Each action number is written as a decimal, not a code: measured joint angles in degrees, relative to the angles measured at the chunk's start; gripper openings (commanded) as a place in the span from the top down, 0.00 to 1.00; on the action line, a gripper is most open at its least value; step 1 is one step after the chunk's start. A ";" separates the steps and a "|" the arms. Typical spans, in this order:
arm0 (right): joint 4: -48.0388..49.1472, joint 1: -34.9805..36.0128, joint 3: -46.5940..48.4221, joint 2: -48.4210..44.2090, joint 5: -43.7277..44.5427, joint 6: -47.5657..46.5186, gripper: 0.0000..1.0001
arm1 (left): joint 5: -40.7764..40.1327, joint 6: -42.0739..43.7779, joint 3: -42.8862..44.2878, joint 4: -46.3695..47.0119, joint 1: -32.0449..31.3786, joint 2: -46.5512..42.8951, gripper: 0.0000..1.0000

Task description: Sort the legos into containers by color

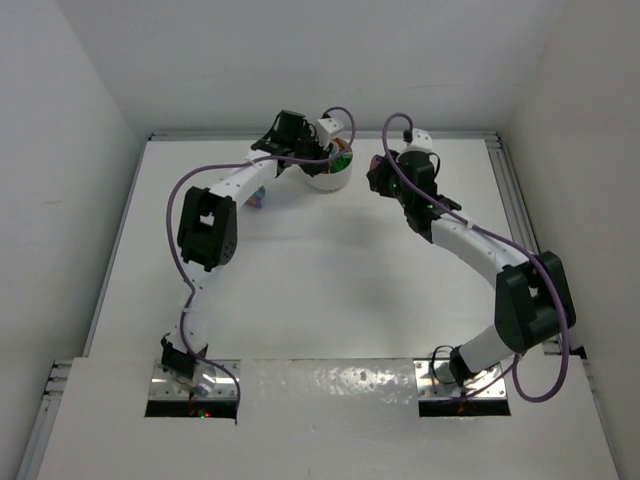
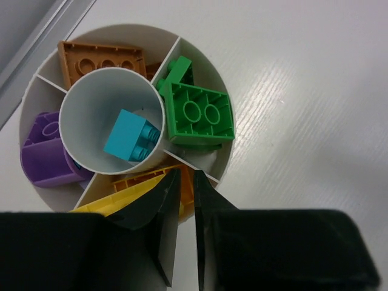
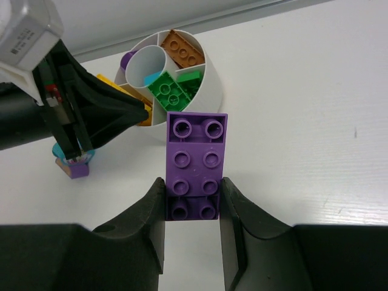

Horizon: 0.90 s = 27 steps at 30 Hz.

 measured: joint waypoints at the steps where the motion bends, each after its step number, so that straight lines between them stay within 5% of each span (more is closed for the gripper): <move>1: 0.02 -0.07 -0.28 -0.33 0.17 -0.07 1.00 | -0.52 -0.24 -0.02 0.20 -0.02 0.48 0.88; 27: -0.13 -1.55 -1.18 -1.14 1.11 -1.73 1.00 | -10.21 -1.42 -0.28 1.38 -1.90 0.68 0.90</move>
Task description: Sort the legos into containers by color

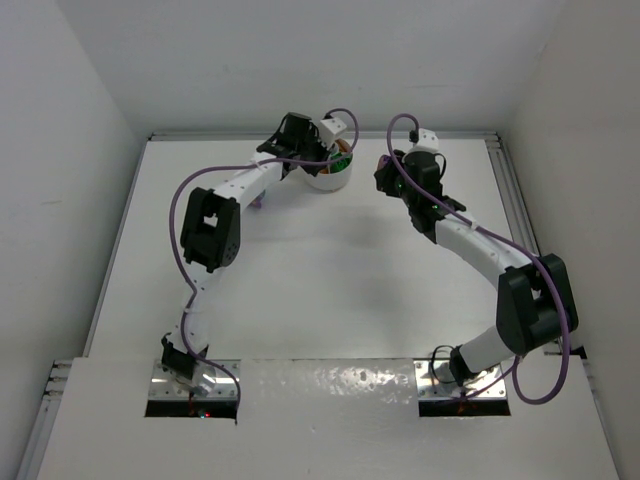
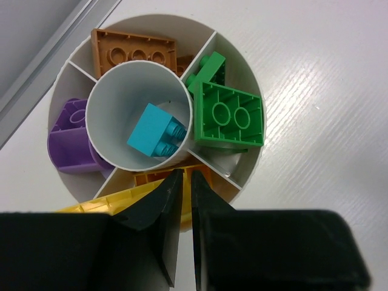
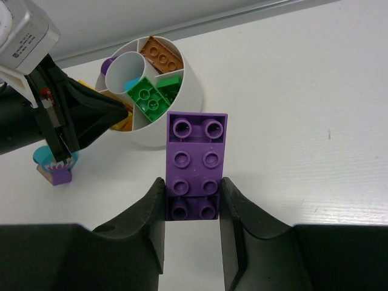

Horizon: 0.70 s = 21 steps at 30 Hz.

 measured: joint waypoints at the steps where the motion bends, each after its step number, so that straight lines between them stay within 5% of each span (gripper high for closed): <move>1: 0.00 0.00 0.00 -0.02 0.04 -0.02 1.00 | -0.22 0.02 0.00 0.00 0.00 0.00 0.90; 21: -0.42 -0.61 -0.04 -0.96 0.90 -0.87 1.00 | -0.09 -2.69 1.09 0.31 -1.57 1.88 0.90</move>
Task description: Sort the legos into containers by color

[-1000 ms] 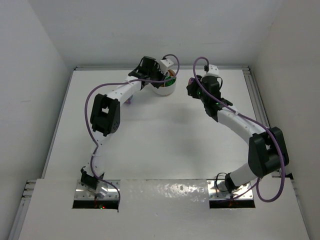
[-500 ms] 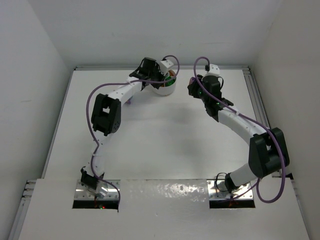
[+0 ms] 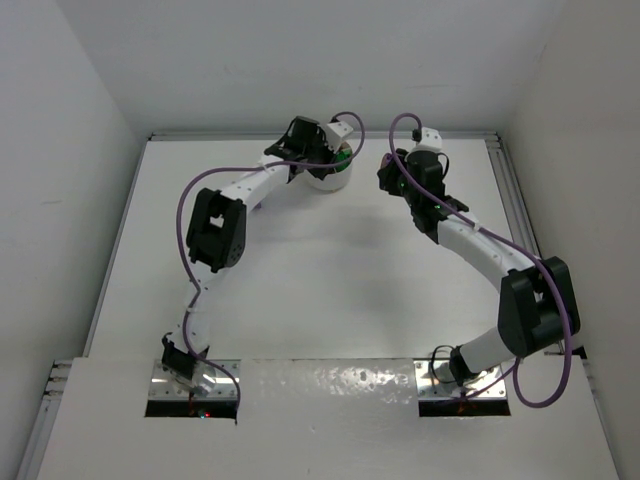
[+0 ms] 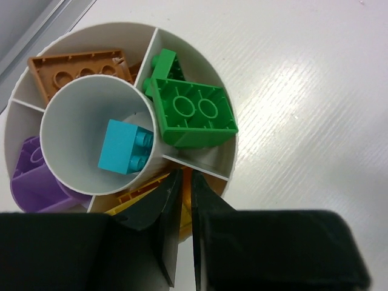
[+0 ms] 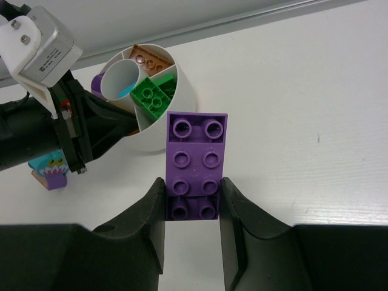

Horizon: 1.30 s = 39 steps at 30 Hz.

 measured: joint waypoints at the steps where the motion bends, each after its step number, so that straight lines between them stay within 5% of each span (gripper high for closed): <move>1: 0.02 -0.02 0.00 0.00 0.02 0.00 1.00 | 0.02 -0.20 0.09 -0.09 -0.13 0.00 0.89; 13: -0.33 -0.76 -2.25 -3.34 0.15 -2.21 1.00 | -0.11 -3.80 1.42 2.08 -2.45 1.20 0.85; 25: -0.48 -1.49 -2.51 -5.35 0.24 -3.65 1.00 | -0.24 -7.10 7.37 1.31 -4.13 2.58 0.61; 39: -1.84 -3.98 -1.66 -4.96 -3.28 -3.61 1.00 | 0.55 -14.67 11.45 -3.50 -2.12 0.04 0.59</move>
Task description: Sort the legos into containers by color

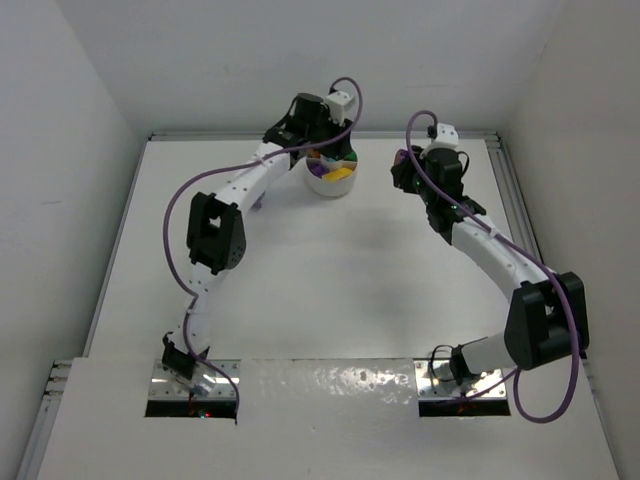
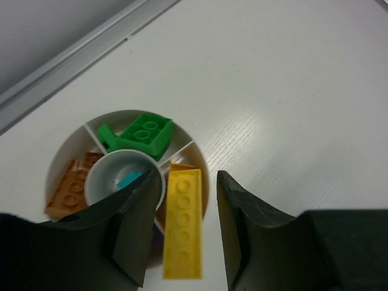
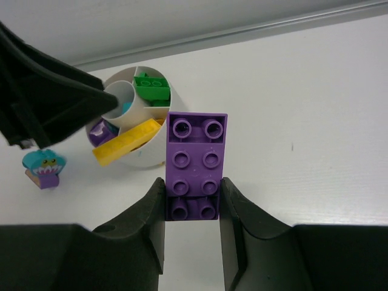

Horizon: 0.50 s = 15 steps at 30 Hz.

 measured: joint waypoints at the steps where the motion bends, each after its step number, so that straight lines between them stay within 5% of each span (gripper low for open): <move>1: -0.04 -0.17 0.50 0.31 -0.63 0.00 1.00 | 0.42 -0.52 0.00 -0.35 0.85 -0.74 0.59; 8: 0.09 -0.42 2.86 2.27 -4.74 -1.20 1.00 | 1.44 -0.02 -1.97 -1.68 9.53 -7.85 0.59; 15: -0.09 -0.42 2.91 2.95 -9.92 -5.22 1.00 | 2.80 6.75 -13.22 -0.44 14.03 -17.79 0.59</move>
